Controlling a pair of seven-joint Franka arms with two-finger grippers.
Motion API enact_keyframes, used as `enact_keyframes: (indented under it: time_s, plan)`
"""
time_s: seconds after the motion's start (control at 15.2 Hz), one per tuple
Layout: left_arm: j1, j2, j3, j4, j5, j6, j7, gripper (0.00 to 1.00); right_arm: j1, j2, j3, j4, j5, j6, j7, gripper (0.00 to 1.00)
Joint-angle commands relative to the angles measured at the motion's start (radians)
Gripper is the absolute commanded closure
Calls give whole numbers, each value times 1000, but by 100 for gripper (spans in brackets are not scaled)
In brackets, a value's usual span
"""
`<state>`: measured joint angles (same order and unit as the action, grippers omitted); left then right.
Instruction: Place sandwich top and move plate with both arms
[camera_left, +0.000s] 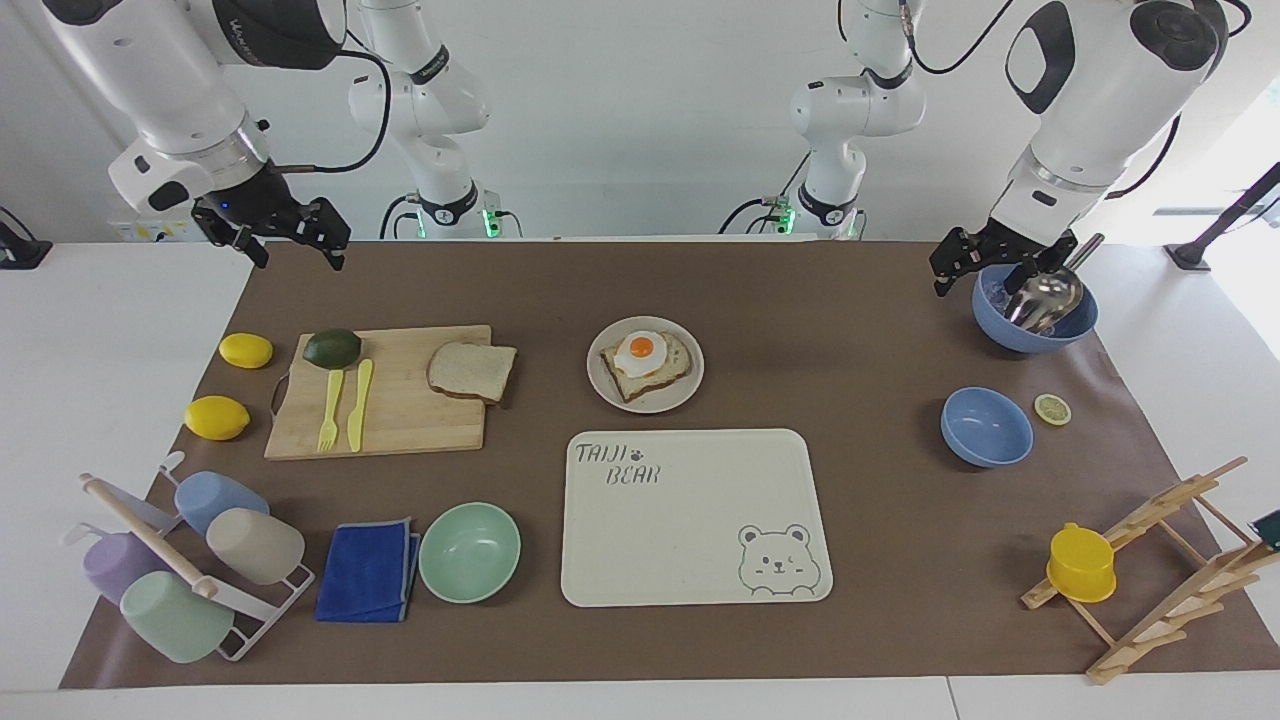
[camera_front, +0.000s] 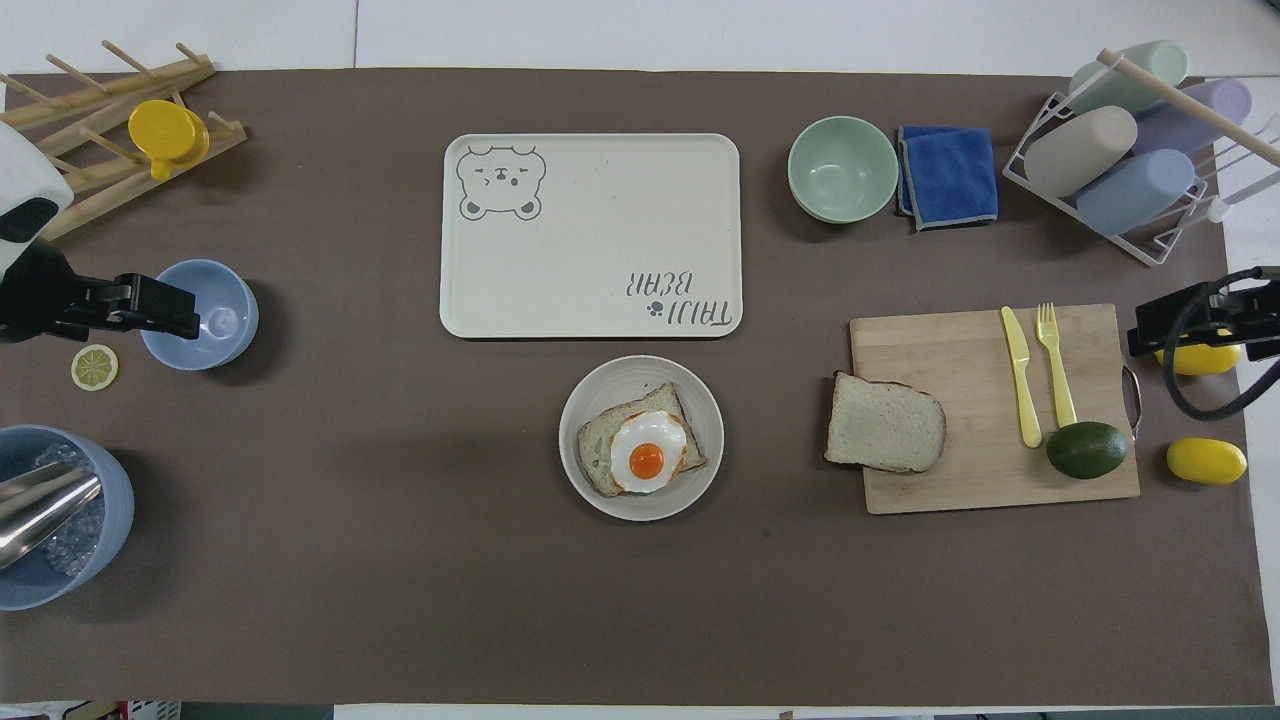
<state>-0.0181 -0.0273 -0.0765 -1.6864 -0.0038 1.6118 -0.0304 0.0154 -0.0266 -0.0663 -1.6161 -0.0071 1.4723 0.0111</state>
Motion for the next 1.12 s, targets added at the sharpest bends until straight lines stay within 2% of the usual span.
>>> enact_keyframes:
  time_s: [0.0,0.46,0.59,0.72,0.86,1.05]
  plan:
    - [10,-8,-6,-4,21,-6,4,0,-14,8,8,15,6,-9,-30,0]
    - [10,-8,-6,-4,21,-6,4,0,4,-10,19,-25,24,19,-20,0]
    - [10,-8,-6,-4,21,-6,4,0,81,-21,37,-71,22,112,-17,0]
    - [10,-8,-6,-4,21,-6,4,0,183,-43,45,-175,9,189,79,0]
    - [10,-8,-6,-4,21,-6,4,0,273,37,45,-185,-19,224,238,0]
    - [10,-8,-6,-4,21,-6,4,0,392,192,45,-192,-160,325,423,0]
